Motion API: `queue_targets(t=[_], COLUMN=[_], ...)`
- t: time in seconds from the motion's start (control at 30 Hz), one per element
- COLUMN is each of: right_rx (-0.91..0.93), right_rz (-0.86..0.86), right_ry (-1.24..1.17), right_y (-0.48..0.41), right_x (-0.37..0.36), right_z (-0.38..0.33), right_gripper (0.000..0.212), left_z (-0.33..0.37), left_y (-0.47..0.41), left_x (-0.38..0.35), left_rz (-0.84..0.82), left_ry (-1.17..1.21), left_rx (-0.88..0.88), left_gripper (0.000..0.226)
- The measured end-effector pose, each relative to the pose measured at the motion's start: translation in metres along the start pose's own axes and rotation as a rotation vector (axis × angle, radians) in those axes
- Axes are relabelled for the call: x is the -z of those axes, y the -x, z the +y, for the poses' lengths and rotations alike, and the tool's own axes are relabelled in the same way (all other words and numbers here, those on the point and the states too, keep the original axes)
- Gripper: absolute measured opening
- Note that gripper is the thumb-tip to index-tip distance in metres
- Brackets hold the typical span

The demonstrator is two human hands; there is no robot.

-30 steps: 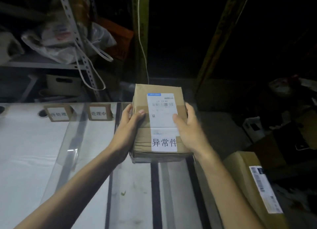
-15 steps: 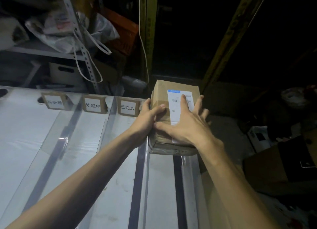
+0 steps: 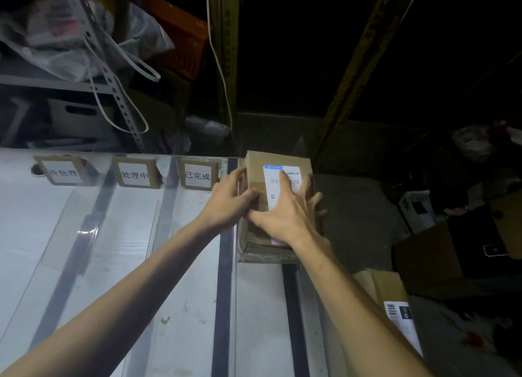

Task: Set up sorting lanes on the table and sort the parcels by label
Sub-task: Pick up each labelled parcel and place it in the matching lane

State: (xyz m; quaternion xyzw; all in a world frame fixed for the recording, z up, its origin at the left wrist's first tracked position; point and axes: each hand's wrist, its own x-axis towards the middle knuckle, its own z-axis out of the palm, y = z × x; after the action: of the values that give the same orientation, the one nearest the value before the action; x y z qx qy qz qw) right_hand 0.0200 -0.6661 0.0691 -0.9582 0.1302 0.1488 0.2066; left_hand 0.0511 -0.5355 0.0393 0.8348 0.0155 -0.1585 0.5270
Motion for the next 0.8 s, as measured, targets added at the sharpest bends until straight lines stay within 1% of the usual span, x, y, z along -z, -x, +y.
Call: queue_targets(t=[0.07,0.13,0.23,0.27,0.37,0.47,0.5,0.57,0.63,0.7,0.8], right_rx=[-0.006,-0.013,-0.024,-0.025,-0.039,-0.056,-0.052,-0.044,-0.037,-0.008,0.113], right_rz=[0.004,0.015,-0.011,-0.020,-0.022,-0.039,-0.047,-0.092,-0.171,-0.220,-0.190], right_ry=[0.029,0.045,0.049,0.054,0.081,0.109,0.128,0.142,0.119,0.087,0.014], right_y=[-0.003,-0.008,-0.017,-0.020,-0.031,-0.037,-0.039,-0.040,-0.042,-0.044,-0.045], right_x=[-0.004,-0.009,-0.023,-0.029,-0.046,-0.063,-0.068,-0.070,-0.060,-0.043,-0.022], right_z=[0.000,0.001,0.005,0.006,0.009,0.014,0.016,0.017,0.019,0.020,0.017], right_gripper=[0.108,0.106,0.103,0.102,0.096,0.094,0.095,0.096,0.093,0.082,0.059], left_z=[0.004,0.001,-0.009,-0.012,-0.023,-0.031,-0.033,-0.037,-0.036,-0.031,-0.020], left_y=[0.002,-0.001,-0.007,-0.008,-0.010,-0.010,-0.010,-0.011,-0.011,-0.014,-0.020], left_x=[0.000,-0.001,-0.003,-0.003,-0.009,-0.016,-0.019,-0.023,-0.024,-0.023,-0.017], left_rz=[-0.006,-0.015,-0.035,-0.051,-0.068,-0.104,-0.120,-0.131,-0.110,-0.107,-0.112], left_ry=[0.037,0.010,-0.238,-0.338,-0.632,-0.911,-0.954,-0.995,-1.023,-1.015,-0.864], left_rx=[-0.009,-0.040,-0.089,-0.101,-0.170,-0.306,-0.330,-0.349,-0.357,-0.350,-0.330], left_gripper=[0.062,0.058,0.068,0.068,0.046,0.052,0.048,0.042,0.045,0.054,0.070])
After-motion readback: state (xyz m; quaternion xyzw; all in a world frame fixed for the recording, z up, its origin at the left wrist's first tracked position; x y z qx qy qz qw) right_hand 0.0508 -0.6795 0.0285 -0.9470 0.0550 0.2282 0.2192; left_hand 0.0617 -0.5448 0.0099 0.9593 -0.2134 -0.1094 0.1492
